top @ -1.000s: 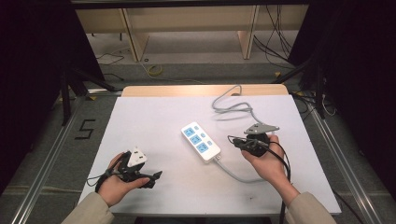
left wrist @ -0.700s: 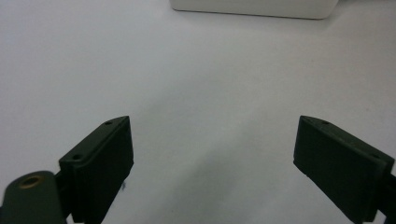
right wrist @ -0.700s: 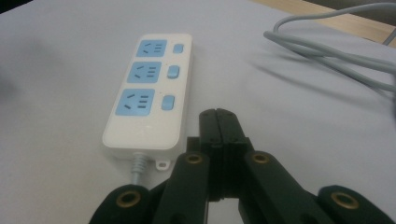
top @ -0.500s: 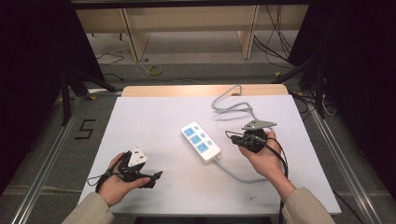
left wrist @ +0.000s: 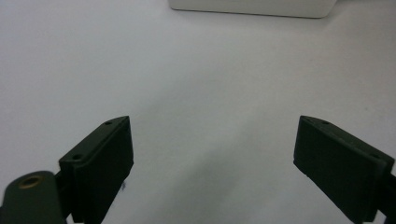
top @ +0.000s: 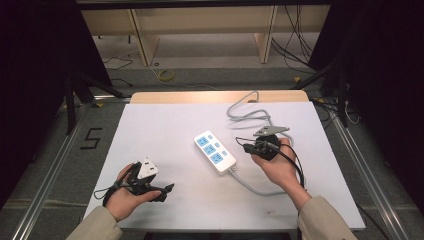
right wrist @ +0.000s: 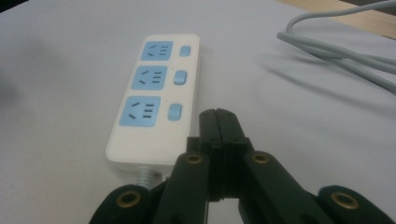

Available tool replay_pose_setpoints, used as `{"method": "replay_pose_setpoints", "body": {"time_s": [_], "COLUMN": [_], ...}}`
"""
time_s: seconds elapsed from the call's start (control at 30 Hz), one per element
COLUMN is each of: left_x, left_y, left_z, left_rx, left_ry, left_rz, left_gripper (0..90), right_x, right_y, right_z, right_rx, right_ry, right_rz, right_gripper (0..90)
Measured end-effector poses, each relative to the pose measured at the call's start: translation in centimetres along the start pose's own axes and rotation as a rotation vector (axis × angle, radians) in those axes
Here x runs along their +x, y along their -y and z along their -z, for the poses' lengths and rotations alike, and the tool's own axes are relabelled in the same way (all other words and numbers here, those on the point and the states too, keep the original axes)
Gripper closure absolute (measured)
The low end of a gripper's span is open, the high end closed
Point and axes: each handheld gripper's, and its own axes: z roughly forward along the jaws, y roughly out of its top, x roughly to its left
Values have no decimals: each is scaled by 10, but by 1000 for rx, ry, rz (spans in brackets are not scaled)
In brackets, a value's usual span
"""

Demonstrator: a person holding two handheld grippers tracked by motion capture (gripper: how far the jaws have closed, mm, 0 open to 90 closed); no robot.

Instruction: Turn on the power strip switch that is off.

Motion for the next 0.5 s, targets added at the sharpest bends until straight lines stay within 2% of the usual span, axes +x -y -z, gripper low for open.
{"method": "replay_pose_setpoints", "body": {"time_s": [0.5], "left_x": [0], "left_y": [0], "left_z": [0], "left_rx": [8], "left_ry": [1], "left_rz": [-4], "left_gripper": [114], "right_x": [3], "right_y": [-10], "right_z": [-10], "right_rx": [18], "right_ry": [-2], "right_rz": [13], "right_gripper": [900]}}
